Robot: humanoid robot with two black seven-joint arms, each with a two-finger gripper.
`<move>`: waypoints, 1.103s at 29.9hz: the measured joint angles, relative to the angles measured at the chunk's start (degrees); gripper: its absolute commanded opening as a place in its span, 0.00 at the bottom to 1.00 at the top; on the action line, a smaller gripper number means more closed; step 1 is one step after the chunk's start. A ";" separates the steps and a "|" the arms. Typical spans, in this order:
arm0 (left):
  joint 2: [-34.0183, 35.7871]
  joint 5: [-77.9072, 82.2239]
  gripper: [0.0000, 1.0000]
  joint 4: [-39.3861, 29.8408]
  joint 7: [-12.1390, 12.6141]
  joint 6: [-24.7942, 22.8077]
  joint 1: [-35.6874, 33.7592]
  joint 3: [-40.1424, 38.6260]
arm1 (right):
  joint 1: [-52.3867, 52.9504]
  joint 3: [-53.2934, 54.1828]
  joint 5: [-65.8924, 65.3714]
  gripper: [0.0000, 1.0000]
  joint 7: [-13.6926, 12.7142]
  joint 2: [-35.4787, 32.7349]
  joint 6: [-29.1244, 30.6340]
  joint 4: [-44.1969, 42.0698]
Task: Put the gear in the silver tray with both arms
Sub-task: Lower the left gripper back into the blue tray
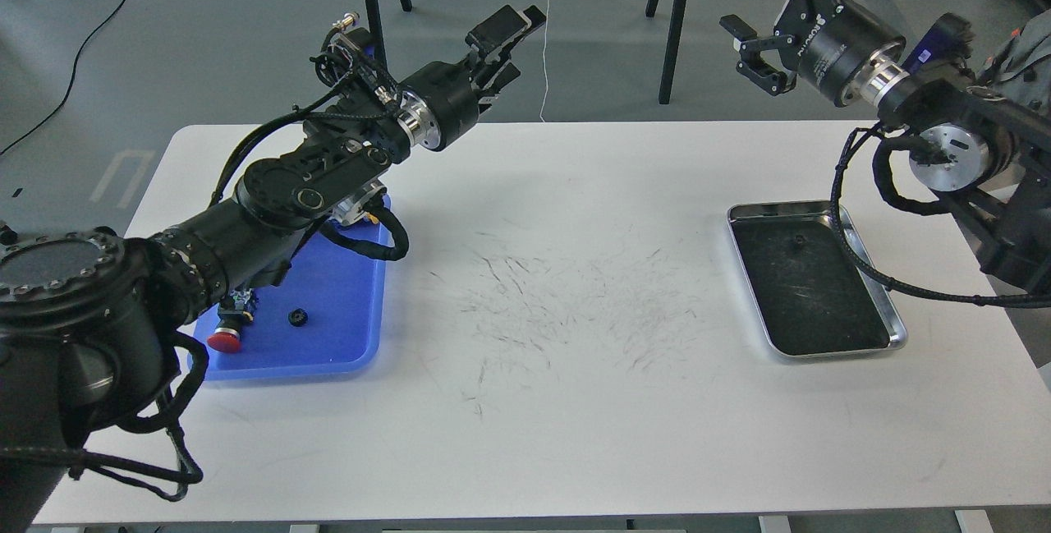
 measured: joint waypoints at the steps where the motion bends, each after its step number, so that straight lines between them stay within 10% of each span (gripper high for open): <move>1: 0.31 1.20 0.99 -0.01 0.00 -0.03 0.12 0.55 | -0.02 0.07 -0.01 0.98 0.01 -0.31 0.36 0.01; 33: 21.27 34.31 0.99 -10.13 0.00 0.66 5.62 17.34 | -0.04 3.40 -0.05 0.98 -0.07 -0.02 -1.61 -3.85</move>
